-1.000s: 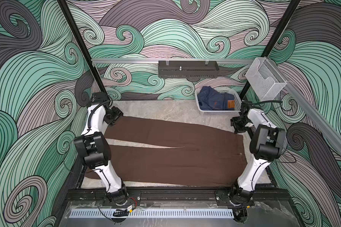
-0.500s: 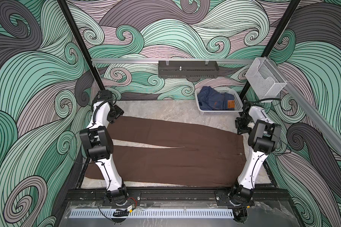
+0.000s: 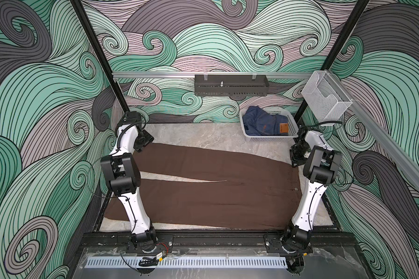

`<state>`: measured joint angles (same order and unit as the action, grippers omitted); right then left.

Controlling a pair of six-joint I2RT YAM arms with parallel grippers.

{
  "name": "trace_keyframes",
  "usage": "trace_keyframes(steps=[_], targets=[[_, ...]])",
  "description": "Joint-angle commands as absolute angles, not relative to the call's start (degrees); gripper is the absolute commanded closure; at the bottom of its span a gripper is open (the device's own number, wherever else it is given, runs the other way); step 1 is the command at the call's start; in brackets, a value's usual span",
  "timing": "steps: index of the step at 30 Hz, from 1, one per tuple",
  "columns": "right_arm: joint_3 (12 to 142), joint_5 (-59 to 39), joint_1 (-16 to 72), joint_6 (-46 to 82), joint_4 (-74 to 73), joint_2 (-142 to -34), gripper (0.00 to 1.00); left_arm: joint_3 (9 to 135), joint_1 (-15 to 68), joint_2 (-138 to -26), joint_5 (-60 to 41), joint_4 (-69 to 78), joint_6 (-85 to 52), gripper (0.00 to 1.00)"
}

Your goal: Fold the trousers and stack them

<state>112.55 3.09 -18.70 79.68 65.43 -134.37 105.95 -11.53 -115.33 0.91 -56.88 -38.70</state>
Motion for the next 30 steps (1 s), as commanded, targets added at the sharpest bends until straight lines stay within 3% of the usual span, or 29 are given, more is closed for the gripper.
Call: trace_keyframes(steps=[1, 8, 16, 30], targets=[[114.1, 4.3, -17.8, 81.7, 67.7, -136.3, 0.45, 107.1, -11.2, -115.1, 2.8, -57.3, -39.5, 0.33], [113.3, 2.4, -17.5, 82.3, 67.8, -136.8, 0.44, 107.1, -11.2, -115.0, 4.0, -57.3, -39.5, 0.33], [113.0, 2.3, -17.8, 81.9, 70.2, -137.2, 0.28, 106.8, -11.2, -115.4, 3.0, -57.3, -39.6, 0.33], [115.3, 1.8, -18.8, 80.7, 73.2, -131.9, 0.23, 106.8, -11.2, -114.8, 3.6, -57.4, -39.5, 0.33]])
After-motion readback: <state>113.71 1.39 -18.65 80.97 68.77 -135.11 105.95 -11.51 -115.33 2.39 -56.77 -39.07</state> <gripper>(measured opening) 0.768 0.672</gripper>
